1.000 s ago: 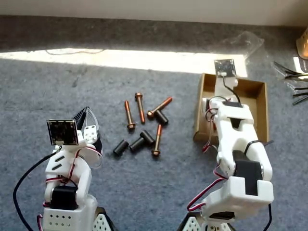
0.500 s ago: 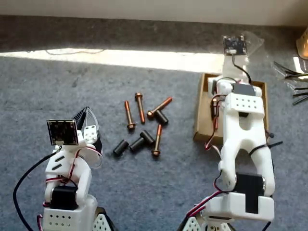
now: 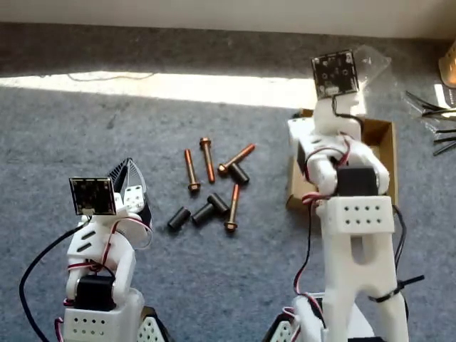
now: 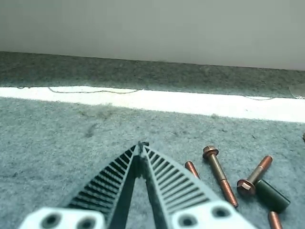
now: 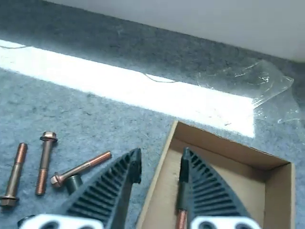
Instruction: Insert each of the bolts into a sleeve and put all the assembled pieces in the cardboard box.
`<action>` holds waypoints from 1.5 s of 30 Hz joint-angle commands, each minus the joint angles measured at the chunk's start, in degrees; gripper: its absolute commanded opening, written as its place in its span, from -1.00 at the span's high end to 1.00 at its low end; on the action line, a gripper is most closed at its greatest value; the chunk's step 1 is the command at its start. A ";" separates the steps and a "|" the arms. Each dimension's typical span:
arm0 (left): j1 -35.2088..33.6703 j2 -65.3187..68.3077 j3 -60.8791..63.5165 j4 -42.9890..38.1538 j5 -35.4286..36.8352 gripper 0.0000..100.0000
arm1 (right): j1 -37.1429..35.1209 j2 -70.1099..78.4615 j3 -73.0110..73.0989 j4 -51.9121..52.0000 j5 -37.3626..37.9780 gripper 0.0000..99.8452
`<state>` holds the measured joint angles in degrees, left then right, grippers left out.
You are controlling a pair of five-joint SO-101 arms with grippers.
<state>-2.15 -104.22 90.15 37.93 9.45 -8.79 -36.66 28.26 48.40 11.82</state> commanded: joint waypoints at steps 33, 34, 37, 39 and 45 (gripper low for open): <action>-0.48 -0.57 -0.31 -1.49 -0.18 0.98 | -19.38 -25.89 24.84 -0.04 0.70 0.75; -0.48 -0.57 -0.31 -1.49 -0.18 0.98 | -19.38 -25.89 25.36 -0.04 0.70 0.75; -0.48 -0.57 -0.31 -1.49 -0.18 0.98 | -19.30 -25.89 28.35 -3.56 0.70 0.75; -0.48 -0.57 -0.31 -1.49 -0.18 0.98 | -19.30 -25.89 31.96 -8.48 0.70 0.75; -0.48 -0.57 -0.31 -1.49 -0.18 0.98 | -19.30 -25.89 42.59 -22.55 0.70 0.75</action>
<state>-2.15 -104.22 90.15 37.93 9.45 -27.52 -61.63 68.97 32.66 11.82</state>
